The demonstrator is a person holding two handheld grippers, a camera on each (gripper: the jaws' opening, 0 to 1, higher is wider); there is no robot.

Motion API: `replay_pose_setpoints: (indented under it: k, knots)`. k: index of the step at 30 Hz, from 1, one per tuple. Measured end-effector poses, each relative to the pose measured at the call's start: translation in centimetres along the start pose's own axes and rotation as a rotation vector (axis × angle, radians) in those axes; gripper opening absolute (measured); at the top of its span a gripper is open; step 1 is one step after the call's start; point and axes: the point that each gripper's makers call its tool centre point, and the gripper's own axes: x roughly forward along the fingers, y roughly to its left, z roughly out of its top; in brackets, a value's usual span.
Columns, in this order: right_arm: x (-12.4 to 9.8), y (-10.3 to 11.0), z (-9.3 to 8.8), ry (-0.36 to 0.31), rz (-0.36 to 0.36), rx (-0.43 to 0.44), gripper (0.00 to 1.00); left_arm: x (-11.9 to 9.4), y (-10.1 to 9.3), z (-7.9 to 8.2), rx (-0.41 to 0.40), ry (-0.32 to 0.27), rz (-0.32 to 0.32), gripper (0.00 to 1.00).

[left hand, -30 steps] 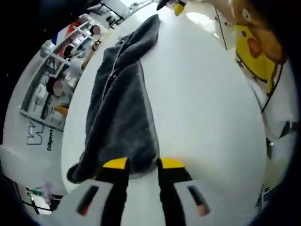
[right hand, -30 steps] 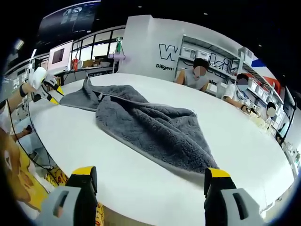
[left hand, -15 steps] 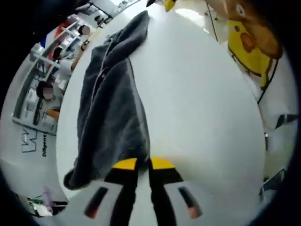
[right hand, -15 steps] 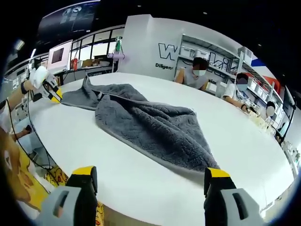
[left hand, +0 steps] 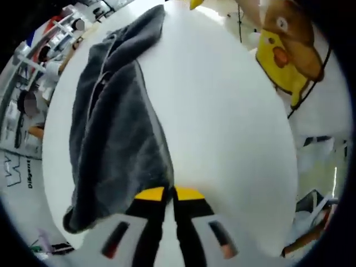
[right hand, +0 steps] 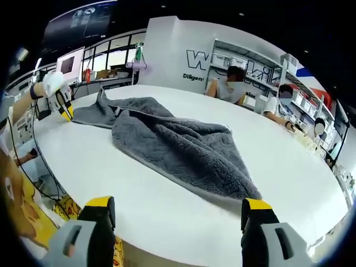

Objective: Fold the towel on the table until its edges align and the towel forms a compact rectangular stack.

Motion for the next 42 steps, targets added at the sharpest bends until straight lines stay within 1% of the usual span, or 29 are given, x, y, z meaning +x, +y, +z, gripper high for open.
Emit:
replay_pose_setpoints:
  k: [3, 7, 13, 19, 26, 29, 30, 31, 33, 39, 42]
  knots:
    - [0.0, 0.0, -0.1, 0.002, 0.002, 0.001, 0.98, 0.1, 0.0, 0.1, 0.000, 0.008, -0.045, 0.07]
    - [0.0, -0.2, -0.3, 0.005, -0.001, 0.004, 0.98, 0.2, 0.0, 0.1, -0.027, 0.007, -0.105, 0.07]
    - [-0.1, -0.3, -0.6, 0.008, -0.003, 0.008, 0.98, 0.2, -0.4, 0.3, -0.035, 0.004, -0.126, 0.05]
    - [0.0, -0.3, -0.7, 0.011, 0.001, 0.008, 0.98, 0.0, -0.5, 0.2, -0.015, -0.012, -0.094, 0.03]
    - [-0.1, -0.3, -0.5, 0.006, -0.002, 0.008, 0.98, -0.3, -0.7, -0.2, -0.027, -0.034, -0.087, 0.03]
    - [-0.1, -0.3, -0.5, 0.008, 0.000, 0.007, 0.98, -0.6, -0.8, -0.6, -0.042, -0.041, -0.070, 0.03]
    - [-0.1, -0.2, -0.5, 0.010, 0.001, 0.004, 0.98, -1.0, -0.8, -0.6, -0.066, -0.066, -0.053, 0.03]
    - [-0.1, -0.2, -0.5, 0.011, 0.001, 0.002, 0.98, -1.2, -0.8, -0.6, -0.081, -0.084, -0.051, 0.03]
    - [0.0, -0.2, -0.5, 0.012, 0.001, 0.000, 0.98, -1.5, -0.8, -0.6, -0.099, -0.106, -0.038, 0.03]
    - [0.0, 0.0, 0.0, 0.008, 0.005, -0.010, 0.98, -2.8, -1.5, -1.4, -0.148, -0.137, 0.007, 0.03]
    - [0.1, 0.1, 0.1, 0.010, 0.008, -0.015, 0.98, -3.2, -1.8, -1.7, -0.166, -0.146, 0.016, 0.03]
